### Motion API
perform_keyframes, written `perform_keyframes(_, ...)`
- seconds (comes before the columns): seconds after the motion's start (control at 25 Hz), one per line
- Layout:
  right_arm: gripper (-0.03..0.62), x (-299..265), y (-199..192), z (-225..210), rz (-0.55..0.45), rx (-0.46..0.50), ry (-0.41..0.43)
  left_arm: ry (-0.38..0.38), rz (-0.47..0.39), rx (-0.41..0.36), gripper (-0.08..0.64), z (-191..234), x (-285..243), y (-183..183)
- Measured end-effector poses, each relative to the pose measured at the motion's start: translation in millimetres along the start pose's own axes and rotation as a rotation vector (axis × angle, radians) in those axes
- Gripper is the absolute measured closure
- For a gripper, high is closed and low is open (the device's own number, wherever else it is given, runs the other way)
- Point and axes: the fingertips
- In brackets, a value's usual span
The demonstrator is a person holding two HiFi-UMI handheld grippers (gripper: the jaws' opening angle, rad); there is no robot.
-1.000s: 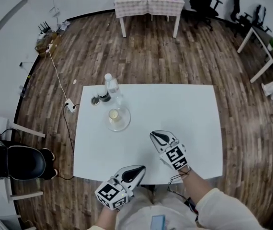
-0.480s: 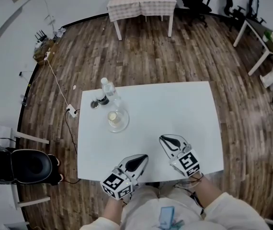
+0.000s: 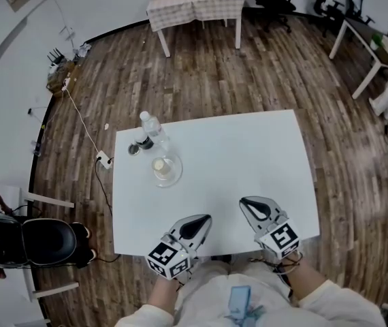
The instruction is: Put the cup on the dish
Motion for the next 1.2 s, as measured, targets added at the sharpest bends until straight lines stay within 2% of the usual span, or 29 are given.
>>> perform_keyframes(0.6, 0.555, 39.4, -2.7, 34.4, 0.0, 0.006, 0.071, -0.01, 0.025, -0.024, 0.558, -20.0, 0.8, -3.0)
perform_keyframes(0.96, 0.563, 43.1, -1.8, 41.1, 0.033, 0.005, 0.077, -0.027, 0.027, -0.03, 0.558, -31.6, -0.3, -7.3)
perform_keyframes(1.2, 0.563, 45.0, 3.7, 37.3, 0.034, -0.005, 0.113, -0.021, 0.023, -0.044, 0.558, -32.6, 0.7, 0.2)
Point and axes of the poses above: the fingertips, and each gripper's own axes: x backward along the fingers, z to its left, y out of its top, and after that the axes turned 15 degrees about z, right-handed
